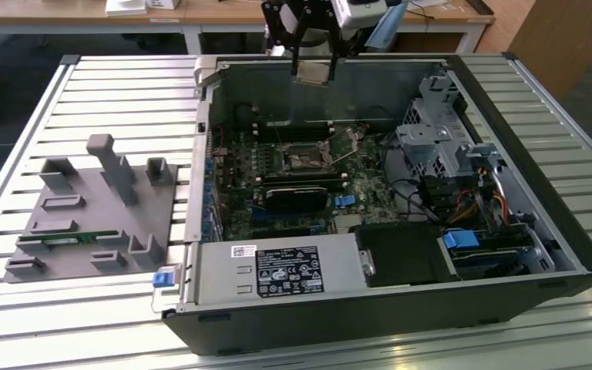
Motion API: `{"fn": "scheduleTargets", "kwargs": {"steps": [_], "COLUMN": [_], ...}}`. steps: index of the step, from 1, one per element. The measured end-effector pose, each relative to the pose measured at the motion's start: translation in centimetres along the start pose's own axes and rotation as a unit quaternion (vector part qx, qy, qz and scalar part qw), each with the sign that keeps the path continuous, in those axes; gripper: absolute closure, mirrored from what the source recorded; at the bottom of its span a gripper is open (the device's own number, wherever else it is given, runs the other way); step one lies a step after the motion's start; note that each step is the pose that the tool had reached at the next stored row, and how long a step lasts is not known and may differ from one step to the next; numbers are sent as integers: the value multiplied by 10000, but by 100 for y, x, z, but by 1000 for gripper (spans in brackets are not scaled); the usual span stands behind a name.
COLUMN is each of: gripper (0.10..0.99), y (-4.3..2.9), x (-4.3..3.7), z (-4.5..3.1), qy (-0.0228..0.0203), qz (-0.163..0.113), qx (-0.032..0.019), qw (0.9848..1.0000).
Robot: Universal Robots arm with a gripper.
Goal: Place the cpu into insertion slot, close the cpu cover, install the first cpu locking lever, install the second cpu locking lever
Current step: 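Place the cpu into insertion slot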
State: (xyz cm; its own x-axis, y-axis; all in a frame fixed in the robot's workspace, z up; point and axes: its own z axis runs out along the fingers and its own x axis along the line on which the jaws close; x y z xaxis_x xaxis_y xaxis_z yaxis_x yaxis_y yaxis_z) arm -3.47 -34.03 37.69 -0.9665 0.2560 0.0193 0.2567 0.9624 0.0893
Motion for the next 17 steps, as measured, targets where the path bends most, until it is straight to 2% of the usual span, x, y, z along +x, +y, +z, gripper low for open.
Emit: {"fn": "scheduleTargets", "kwargs": {"steps": [17], "gripper": [549], "y": [-1], "x": [2], "z": [1], "qy": [-21], "qz": [237], "qx": [-5], "qw": [9997]}}
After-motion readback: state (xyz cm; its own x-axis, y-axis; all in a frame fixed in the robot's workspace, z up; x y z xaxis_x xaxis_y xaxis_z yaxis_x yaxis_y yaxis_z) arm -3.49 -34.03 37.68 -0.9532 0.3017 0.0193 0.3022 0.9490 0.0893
